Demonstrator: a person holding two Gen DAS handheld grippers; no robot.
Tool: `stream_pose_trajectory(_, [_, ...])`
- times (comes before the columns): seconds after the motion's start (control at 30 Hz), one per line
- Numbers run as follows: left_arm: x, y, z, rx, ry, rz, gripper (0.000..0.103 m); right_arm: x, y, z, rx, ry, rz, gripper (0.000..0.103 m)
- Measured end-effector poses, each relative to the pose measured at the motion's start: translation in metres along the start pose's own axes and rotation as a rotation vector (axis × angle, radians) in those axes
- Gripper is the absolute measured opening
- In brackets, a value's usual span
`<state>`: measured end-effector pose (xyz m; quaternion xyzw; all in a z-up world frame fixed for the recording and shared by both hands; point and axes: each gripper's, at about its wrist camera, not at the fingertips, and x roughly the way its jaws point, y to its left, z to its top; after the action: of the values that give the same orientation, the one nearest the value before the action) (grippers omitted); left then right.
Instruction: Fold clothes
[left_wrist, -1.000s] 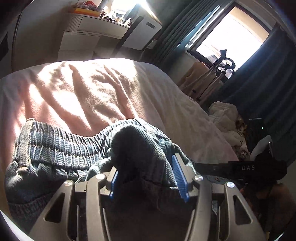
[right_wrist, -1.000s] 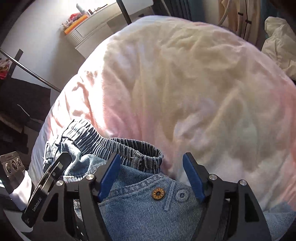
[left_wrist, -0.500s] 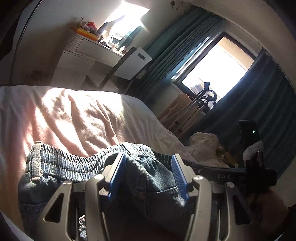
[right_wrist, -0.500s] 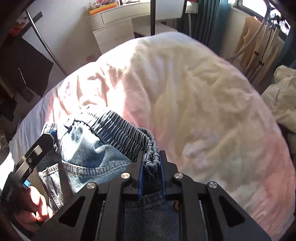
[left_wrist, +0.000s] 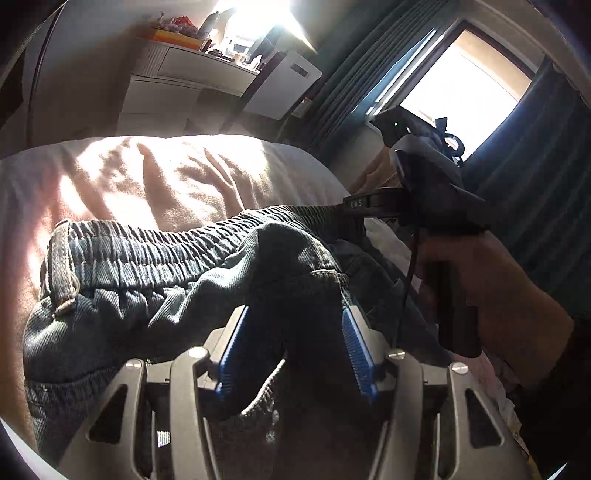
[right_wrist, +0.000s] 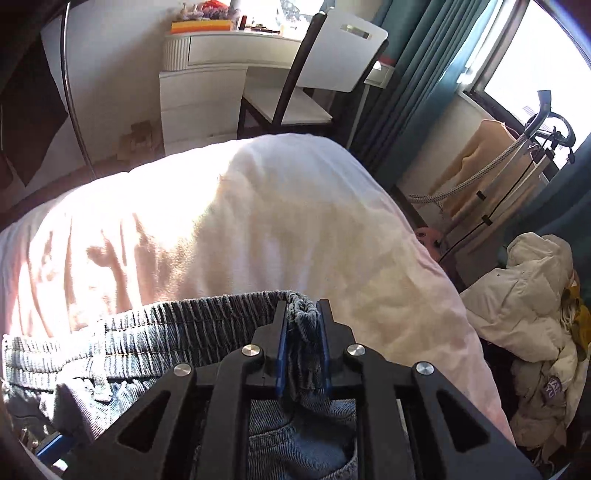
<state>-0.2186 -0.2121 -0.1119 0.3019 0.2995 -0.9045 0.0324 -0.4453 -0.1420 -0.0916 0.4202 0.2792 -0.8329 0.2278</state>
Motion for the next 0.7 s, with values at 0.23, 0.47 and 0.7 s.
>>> stream_pose_trajectory(0.23, [0.02, 0.003, 0.001, 0.023, 0.02, 0.008, 0.053, 0.013, -0.008, -0.019, 0.064, -0.111, 0.063, 0.027])
stream_pose_trajectory(0.47, [0.016, -0.006, -0.003, 0.043, 0.034, -0.017, 0.053, -0.095, -0.045, -0.069, 0.172, -0.23, 0.187, 0.041])
stream_pose_trajectory(0.7, [-0.006, -0.031, -0.015, 0.109, 0.048, -0.052, 0.053, -0.234, -0.082, -0.209, 0.387, -0.304, 0.136, 0.048])
